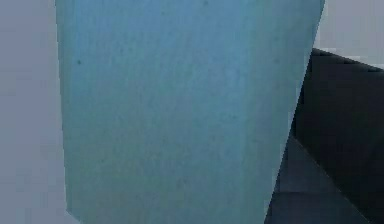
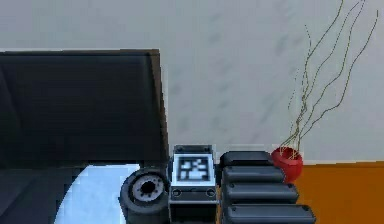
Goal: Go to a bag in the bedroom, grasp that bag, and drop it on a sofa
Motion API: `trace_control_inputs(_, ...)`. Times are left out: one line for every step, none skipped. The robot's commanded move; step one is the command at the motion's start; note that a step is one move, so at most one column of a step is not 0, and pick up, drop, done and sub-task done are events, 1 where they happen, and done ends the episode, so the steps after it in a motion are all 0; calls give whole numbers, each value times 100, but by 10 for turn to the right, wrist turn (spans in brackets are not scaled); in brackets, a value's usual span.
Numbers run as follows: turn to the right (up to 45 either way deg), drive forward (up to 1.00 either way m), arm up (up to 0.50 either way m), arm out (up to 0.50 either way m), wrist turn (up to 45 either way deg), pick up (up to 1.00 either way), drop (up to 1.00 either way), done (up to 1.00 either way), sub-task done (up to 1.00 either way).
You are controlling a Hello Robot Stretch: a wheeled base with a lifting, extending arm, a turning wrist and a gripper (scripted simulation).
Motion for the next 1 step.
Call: trace_control_inputs(-30, 0, 0, 0, 0, 0, 0, 0, 0)
